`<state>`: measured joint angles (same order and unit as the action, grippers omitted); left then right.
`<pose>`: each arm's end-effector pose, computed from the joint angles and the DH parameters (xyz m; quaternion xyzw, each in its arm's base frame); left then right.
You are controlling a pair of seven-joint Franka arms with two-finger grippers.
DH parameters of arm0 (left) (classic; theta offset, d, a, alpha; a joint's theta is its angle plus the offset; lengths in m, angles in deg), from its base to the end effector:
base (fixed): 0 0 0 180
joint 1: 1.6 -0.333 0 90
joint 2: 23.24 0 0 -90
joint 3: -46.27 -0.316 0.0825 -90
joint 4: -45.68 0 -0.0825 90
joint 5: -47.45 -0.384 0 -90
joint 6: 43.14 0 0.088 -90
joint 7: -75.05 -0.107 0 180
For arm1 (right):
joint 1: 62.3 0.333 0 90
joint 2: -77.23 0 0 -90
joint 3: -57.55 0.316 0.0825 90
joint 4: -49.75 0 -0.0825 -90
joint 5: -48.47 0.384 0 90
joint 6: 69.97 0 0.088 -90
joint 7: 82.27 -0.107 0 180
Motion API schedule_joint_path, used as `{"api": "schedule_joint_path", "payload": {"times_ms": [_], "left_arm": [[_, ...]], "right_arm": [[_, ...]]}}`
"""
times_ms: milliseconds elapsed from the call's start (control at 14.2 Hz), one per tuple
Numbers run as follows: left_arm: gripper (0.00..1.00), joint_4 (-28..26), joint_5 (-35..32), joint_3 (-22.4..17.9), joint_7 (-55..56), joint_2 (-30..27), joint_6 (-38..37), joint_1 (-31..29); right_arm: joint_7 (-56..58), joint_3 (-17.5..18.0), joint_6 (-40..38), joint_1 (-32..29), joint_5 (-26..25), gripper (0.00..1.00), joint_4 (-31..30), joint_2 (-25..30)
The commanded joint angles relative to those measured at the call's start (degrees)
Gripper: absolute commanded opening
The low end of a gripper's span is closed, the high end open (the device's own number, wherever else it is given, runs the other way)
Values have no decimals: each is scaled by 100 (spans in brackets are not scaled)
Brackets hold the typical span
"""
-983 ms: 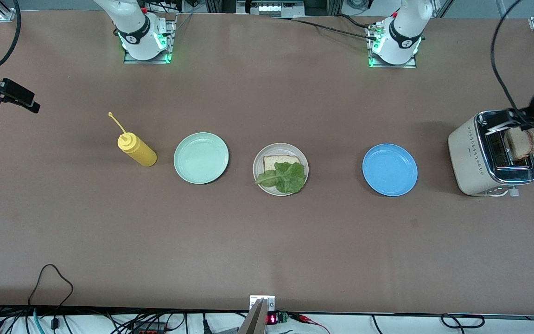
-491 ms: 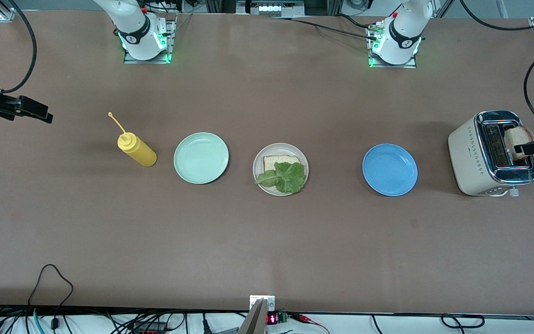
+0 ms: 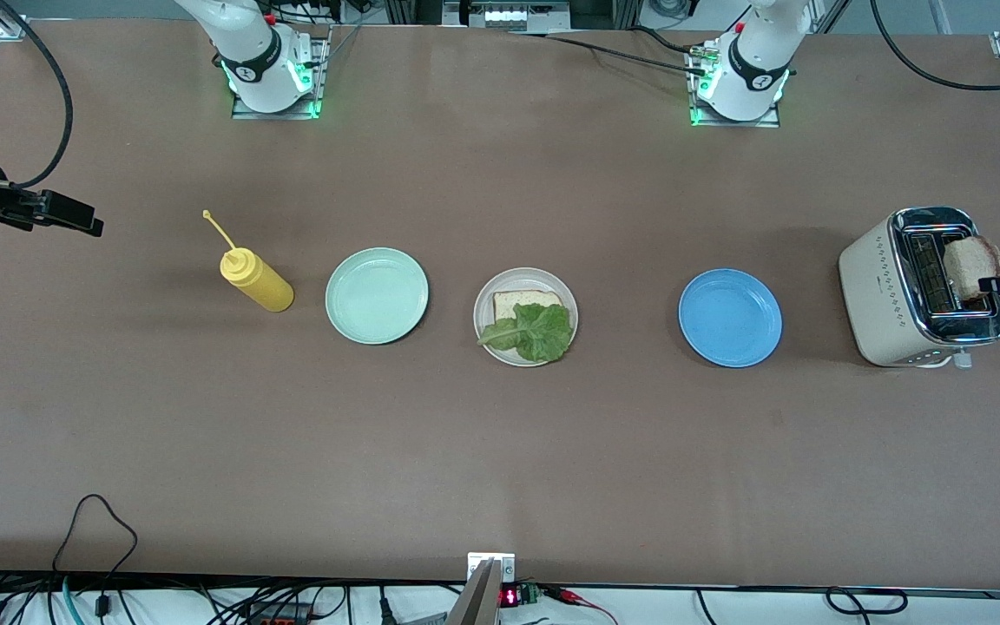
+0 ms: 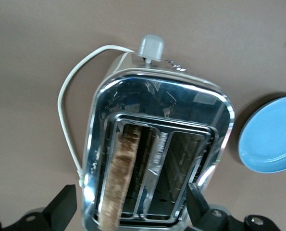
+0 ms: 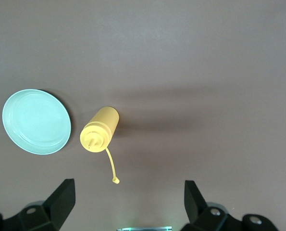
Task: Make sandwich in beige plate with both arms
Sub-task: 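Lower the left gripper onto the toast slice in the toaster and grasp it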
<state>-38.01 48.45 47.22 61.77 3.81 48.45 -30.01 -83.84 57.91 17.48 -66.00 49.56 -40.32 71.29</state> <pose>0.5800 0.3012 0.3882 0.9782 0.1236 -0.1516 0.0695 0.5755 -0.0316 0.5617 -0.9962 0.0430 0.0745 0.0110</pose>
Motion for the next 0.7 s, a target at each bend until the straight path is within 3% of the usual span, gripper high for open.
{"api": "schedule_joint_path", "payload": {"times_ms": [0,140,421,632], "left_arm": [[100,178,-21,46,-428,160,-88,-85],[96,82,-74,46,-569,169,-124,-77],[69,37,-57,55,-614,257,-141,-86],[68,-33,-13,55,-605,275,-220,-190]], "right_arm": [[86,17,-132,-25,-47,100,139,-57],[69,17,-88,-34,-48,100,139,-57],[16,25,35,19,-92,100,131,-57],[-11,26,245,36,-100,100,69,-39]]}}
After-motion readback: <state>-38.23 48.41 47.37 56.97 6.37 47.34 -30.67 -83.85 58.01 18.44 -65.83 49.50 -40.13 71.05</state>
